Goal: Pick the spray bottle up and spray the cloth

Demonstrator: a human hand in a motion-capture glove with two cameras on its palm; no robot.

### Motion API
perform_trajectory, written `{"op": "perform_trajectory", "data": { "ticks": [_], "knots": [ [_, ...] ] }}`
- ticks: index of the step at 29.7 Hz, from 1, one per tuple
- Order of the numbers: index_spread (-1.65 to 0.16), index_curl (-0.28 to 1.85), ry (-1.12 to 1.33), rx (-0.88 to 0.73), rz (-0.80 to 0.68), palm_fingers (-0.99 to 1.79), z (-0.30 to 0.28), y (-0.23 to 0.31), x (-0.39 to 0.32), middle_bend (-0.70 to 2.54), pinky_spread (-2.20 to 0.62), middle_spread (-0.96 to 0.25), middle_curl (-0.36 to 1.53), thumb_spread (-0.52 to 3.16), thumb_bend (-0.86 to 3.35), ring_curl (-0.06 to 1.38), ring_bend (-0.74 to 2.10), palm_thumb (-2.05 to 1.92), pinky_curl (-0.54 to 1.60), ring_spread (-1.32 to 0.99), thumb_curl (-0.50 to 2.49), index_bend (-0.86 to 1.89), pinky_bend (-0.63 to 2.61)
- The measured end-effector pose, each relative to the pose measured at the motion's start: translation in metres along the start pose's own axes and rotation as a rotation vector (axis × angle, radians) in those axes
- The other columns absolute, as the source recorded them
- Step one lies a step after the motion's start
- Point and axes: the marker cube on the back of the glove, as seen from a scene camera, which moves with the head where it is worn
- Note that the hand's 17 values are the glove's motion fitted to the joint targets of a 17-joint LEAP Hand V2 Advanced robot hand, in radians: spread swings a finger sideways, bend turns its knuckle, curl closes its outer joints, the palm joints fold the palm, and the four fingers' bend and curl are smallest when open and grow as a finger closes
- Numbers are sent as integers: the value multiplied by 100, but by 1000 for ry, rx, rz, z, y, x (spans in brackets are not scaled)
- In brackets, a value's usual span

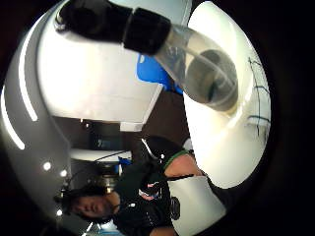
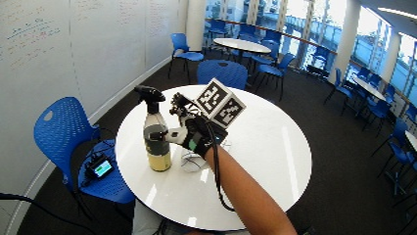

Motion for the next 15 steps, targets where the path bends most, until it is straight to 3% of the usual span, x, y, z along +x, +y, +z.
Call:
{"op": "perform_trajectory", "data": {
  "ticks": [15],
  "knots": [
    [-41, 14, 172, -111, -42, 0, 22, 75, -32, 33, 26, 7, 35, 93, -3, 30, 41, 40, 38, 5, 35, 12, 56]
  ]
}}
